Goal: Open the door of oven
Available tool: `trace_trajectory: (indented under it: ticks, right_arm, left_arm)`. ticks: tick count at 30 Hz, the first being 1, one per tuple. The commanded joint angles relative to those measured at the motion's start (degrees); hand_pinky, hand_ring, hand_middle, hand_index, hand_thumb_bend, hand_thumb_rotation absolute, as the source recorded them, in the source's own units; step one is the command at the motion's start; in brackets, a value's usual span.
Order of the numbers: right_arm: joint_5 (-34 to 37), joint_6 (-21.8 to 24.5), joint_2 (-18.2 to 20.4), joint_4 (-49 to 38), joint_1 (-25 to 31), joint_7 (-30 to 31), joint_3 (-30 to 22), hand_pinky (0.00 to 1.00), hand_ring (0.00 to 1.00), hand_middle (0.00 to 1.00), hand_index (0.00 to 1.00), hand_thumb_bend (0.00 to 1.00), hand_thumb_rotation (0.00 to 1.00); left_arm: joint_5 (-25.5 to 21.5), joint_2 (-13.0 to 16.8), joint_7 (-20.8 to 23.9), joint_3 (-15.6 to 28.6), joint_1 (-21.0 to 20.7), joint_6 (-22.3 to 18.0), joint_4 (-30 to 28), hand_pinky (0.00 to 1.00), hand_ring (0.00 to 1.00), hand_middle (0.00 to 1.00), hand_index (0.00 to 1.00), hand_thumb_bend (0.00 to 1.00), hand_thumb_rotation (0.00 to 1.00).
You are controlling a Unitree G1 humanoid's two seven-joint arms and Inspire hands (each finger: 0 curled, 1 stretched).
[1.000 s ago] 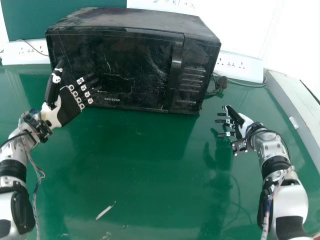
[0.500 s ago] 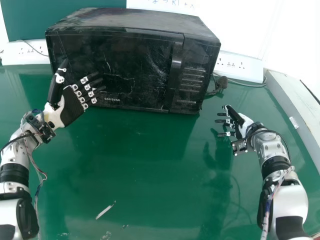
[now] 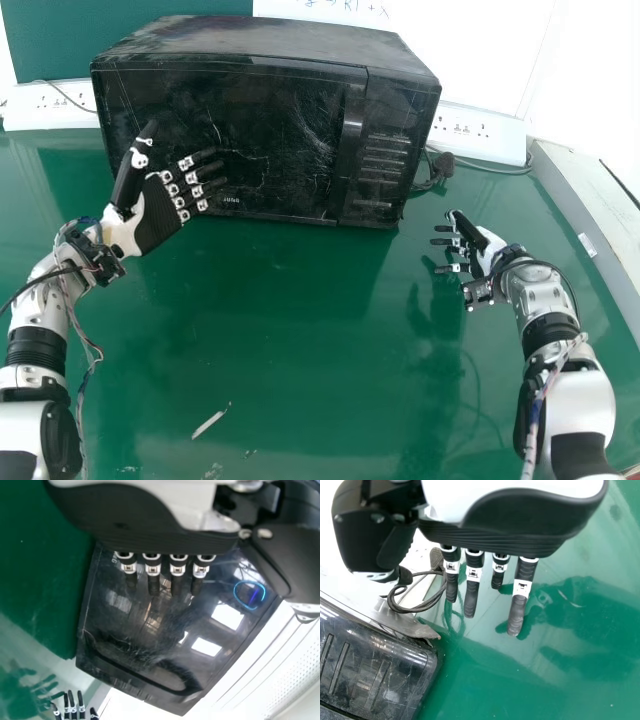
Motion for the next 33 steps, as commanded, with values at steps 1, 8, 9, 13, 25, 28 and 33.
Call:
trace_trajectory:
  ticks: [1, 8, 9, 13, 25, 28, 33]
  right_arm:
    - [-0.3, 1.6, 1.3, 1.7, 3.0, 0.0, 0.3, 0.59, 0.69, 0.76, 0.86, 0.55, 0.53]
    - [-1.1, 0.7, 1.3, 1.7, 3.1, 1.1, 1.2, 0.58, 0.70, 0.78, 0.88, 0.52, 0.57]
    - [-1.3, 0.4, 1.3, 1.7, 3.2, 0.8, 1.4, 0.58, 0.70, 0.78, 0.88, 0.53, 0.57]
    - [-0.7, 0.4, 1.6, 1.8, 3.3, -0.5, 1.0, 0.54, 0.67, 0.76, 0.85, 0.55, 0.54]
    - [-0.9, -1.6, 1.8, 1.9, 3.9, 0.2, 1.4, 0.56, 0.67, 0.75, 0.83, 0.59, 0.53]
    - [-0.6, -1.5, 2.0, 2.0, 4.0, -0.3, 1.0, 0.61, 0.70, 0.76, 0.82, 0.61, 0.51]
    - [-1.0, -1.6, 2.1, 2.1, 4.1, 0.3, 1.5, 0.59, 0.67, 0.75, 0.84, 0.59, 0.52]
  left_arm:
    - [0.1, 0.6, -0.7, -0.8, -0.2, -0.8, -2.2, 0.85, 0.98, 1.00, 1.00, 1.00, 0.93]
    - [0.0, 0.9, -0.8, -1.7, 0.9, 0.0, -6.0, 0.85, 0.96, 1.00, 1.00, 1.00, 0.96]
    - [0.1, 0.9, -0.6, -1.8, 1.0, 0.0, -6.4, 0.86, 0.97, 1.00, 1.00, 1.00, 0.97]
    - [0.2, 1.2, -1.0, -2.0, 1.0, -0.2, -6.6, 0.85, 0.96, 1.00, 1.00, 1.00, 0.98]
    - [0.1, 1.1, -3.8, -3.8, -1.6, -1.3, -5.9, 0.95, 1.00, 1.00, 1.00, 1.00, 0.99]
    - [0.2, 0.8, -3.9, -3.9, -2.0, -1.4, -5.7, 0.91, 0.99, 1.00, 1.00, 1.00, 0.98]
    - [1.5, 0.4, -4.8, -4.9, -2.8, -4.3, -3.0, 0.92, 1.00, 1.00, 1.00, 1.00, 0.99]
